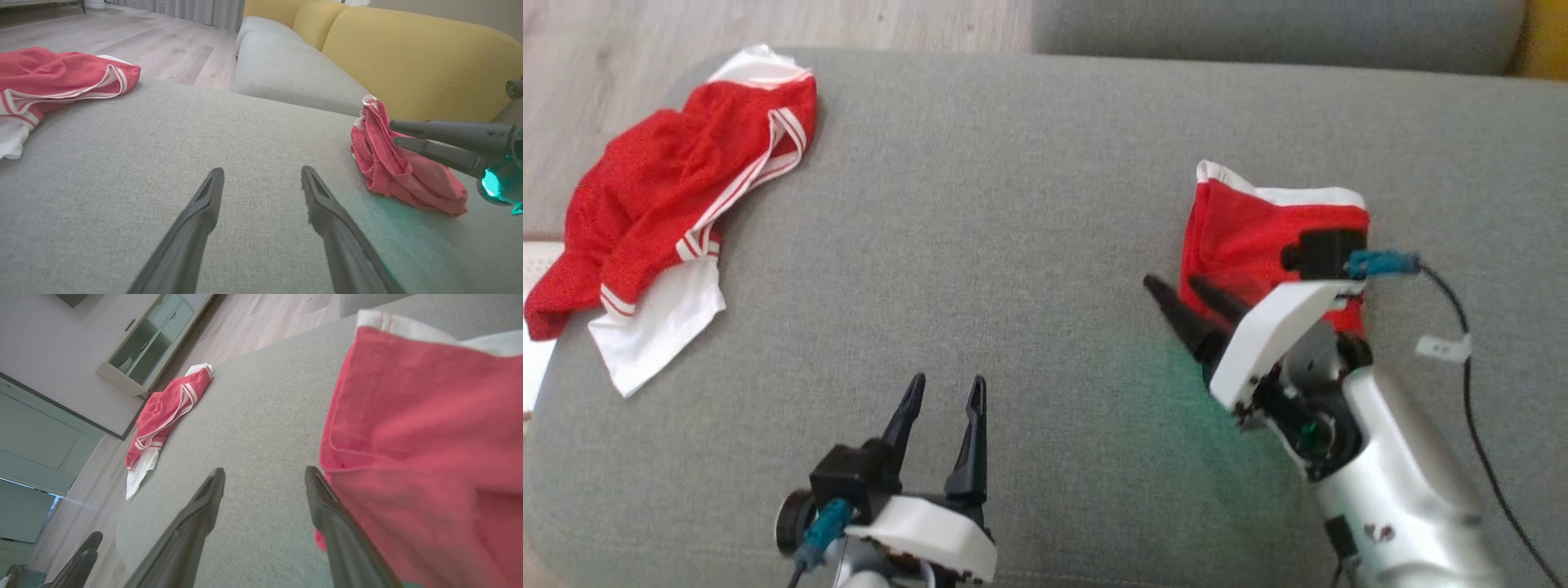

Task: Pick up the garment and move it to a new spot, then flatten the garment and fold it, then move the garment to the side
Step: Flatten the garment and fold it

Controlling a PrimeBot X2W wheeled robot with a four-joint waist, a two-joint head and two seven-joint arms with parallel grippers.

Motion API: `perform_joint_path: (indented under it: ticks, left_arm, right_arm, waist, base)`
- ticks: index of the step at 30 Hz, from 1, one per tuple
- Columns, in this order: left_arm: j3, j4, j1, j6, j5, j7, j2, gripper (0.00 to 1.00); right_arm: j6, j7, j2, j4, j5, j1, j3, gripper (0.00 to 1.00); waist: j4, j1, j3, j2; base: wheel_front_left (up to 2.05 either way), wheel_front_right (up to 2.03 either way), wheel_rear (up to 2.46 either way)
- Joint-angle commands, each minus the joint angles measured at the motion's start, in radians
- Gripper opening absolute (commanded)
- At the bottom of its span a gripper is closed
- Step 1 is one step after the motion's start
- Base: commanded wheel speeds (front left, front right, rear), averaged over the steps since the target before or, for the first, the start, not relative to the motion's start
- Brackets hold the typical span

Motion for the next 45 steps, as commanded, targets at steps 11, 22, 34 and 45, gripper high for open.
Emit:
perform_joint_path:
  ticks: [11, 22, 34, 45]
  left_arm:
    - [0.073, -0.032, 0.077, 0.007, 0.007, -0.012, -0.006, 1.00]
    - [0.160, -0.053, 0.155, -0.025, 0.079, -0.012, -0.006, 1.00]
    - [0.195, -0.071, 0.177, -0.049, 0.104, -0.012, -0.006, 1.00]
    - [0.137, -0.078, 0.087, -0.049, 0.093, -0.012, -0.006, 1.00]
  right_arm:
    - [0.008, -0.237, -0.057, -0.154, -0.254, 0.166, 0.042, 1.00]
    - [0.008, -0.476, -0.118, -0.254, -0.476, 0.399, -0.210, 1.00]
    - [0.008, -0.627, -0.037, -0.183, -0.532, 0.431, -0.309, 0.00]
    - [0.008, -0.610, -0.077, 0.156, -0.564, 0.057, -0.180, 0.00]
  waist:
    - [-0.026, 0.0000, -0.140, 0.0000]
    - [-0.048, 0.0000, -0.182, 0.0000]
    - [-0.037, 0.0000, -0.171, 0.0000]
    - [0.039, 0.0000, -0.033, 0.0000]
  base:
    - [0.00, 0.00, 0.00]
    - [0.00, 0.00, 0.00]
    - [0.00, 0.00, 0.00]
    - [0.00, 0.00, 0.00]
